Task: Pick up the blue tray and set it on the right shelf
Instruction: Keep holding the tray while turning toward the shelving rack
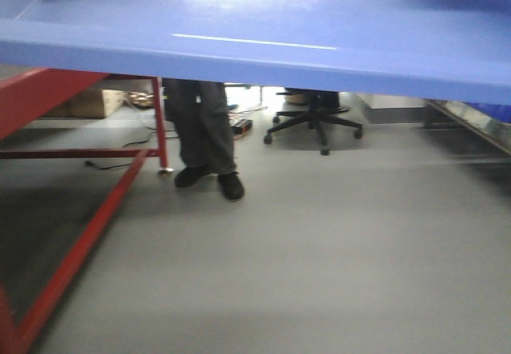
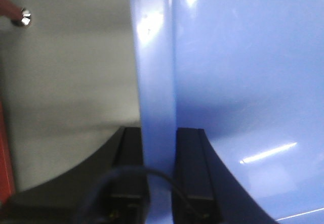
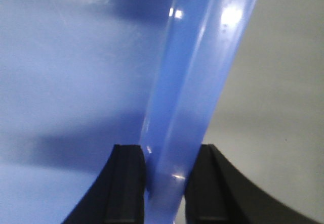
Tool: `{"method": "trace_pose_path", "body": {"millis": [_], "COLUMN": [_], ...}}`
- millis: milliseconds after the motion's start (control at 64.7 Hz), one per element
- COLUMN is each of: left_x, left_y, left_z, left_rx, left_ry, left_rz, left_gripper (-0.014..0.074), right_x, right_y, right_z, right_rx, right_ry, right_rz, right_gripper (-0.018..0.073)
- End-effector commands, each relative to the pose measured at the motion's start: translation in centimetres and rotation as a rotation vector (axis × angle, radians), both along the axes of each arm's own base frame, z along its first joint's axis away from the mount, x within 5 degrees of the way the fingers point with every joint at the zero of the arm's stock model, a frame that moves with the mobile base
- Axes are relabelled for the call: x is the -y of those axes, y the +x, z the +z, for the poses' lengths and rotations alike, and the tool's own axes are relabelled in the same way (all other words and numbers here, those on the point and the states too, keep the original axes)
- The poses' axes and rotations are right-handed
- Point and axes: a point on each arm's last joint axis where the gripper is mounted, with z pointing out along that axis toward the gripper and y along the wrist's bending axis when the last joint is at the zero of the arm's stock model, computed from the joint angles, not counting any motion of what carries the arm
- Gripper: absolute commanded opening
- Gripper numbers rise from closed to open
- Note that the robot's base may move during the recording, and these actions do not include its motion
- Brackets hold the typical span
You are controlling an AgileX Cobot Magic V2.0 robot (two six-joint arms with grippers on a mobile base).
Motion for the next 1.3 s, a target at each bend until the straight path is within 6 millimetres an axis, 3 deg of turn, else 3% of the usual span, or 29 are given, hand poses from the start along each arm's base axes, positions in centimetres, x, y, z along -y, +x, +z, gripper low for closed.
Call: {"method": "trace_pose_path", "body": {"millis": [0,1284], "left_x": [-0.16,-0.13], "left_y": [-1.51,-1.54], "left_z": [1.5,1.5], "left_rx": [-0.029,-0.031], "left_ry": [-0.033,-0.037], "left_rz": [-0.029,-0.03], "left_gripper": [-0.0048,-0.0048], "right_x": [-0.19,-0.19], "right_y": [-0.24,-0.24], "right_z": [1.51,1.51], "right_rx": [0.094,0.094], "right_ry": [0.033,0.033], "right_rz": [0.055,0.055], "right_gripper": [0.0057,0.0057]}}
